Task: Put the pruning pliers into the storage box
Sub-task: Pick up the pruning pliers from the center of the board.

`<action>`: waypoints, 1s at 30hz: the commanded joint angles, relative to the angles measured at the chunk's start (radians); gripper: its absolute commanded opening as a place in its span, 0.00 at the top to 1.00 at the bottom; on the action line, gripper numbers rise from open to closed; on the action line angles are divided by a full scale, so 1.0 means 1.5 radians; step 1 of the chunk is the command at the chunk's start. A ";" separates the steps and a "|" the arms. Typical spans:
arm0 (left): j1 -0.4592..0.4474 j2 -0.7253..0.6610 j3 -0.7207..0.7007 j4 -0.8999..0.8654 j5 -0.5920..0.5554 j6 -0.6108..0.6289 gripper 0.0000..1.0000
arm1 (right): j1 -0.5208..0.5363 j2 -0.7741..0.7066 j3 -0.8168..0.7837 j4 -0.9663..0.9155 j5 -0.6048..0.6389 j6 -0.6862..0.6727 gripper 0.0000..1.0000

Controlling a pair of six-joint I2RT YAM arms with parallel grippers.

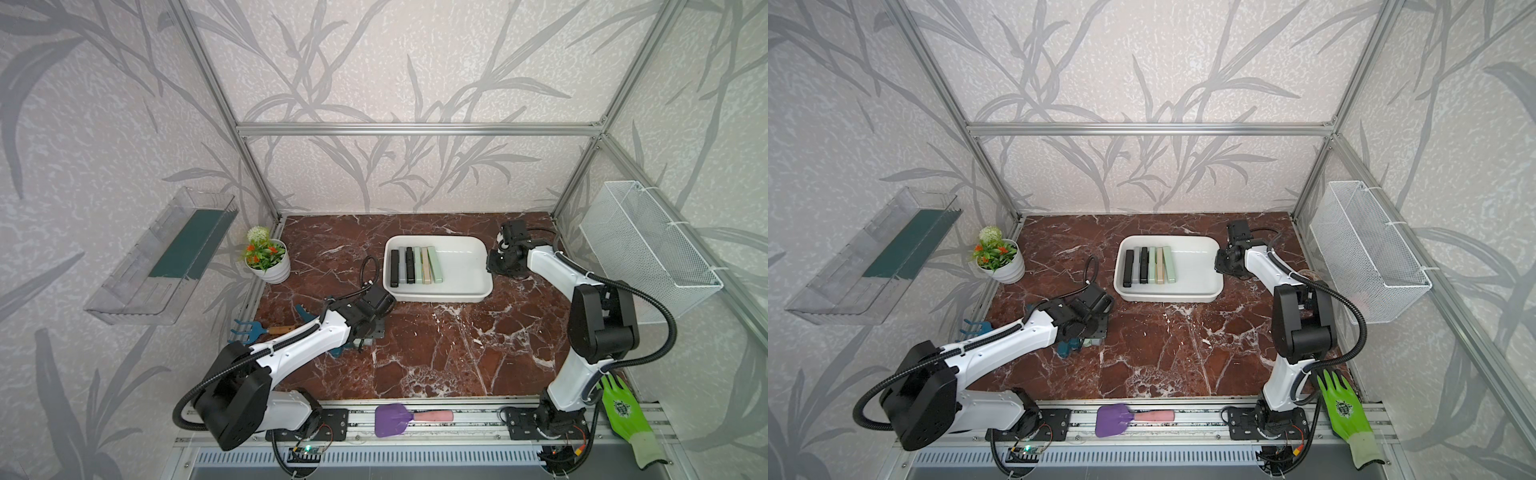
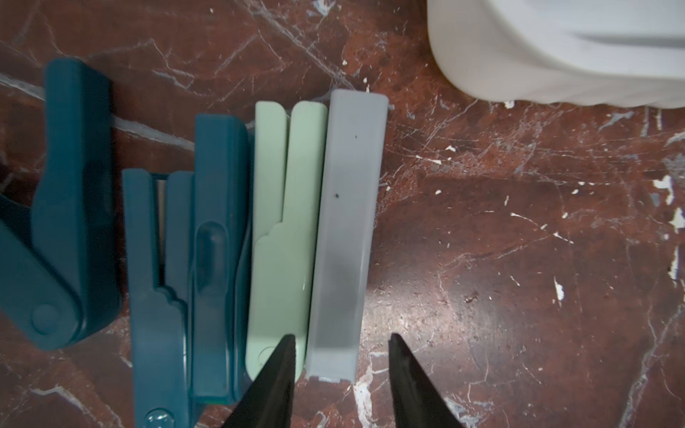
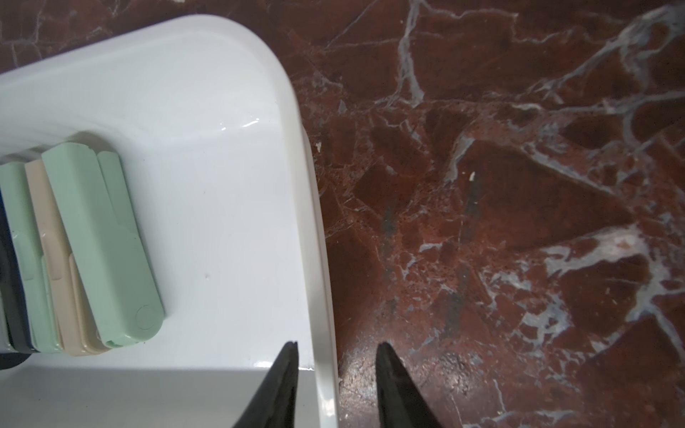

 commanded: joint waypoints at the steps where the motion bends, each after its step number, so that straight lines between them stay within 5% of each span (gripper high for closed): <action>1: -0.001 0.027 -0.004 0.021 -0.017 -0.020 0.59 | 0.002 0.015 0.021 -0.001 -0.023 -0.009 0.66; 30: -0.015 0.138 0.040 0.030 -0.037 -0.017 0.66 | 0.003 0.029 0.022 0.015 -0.024 0.008 0.72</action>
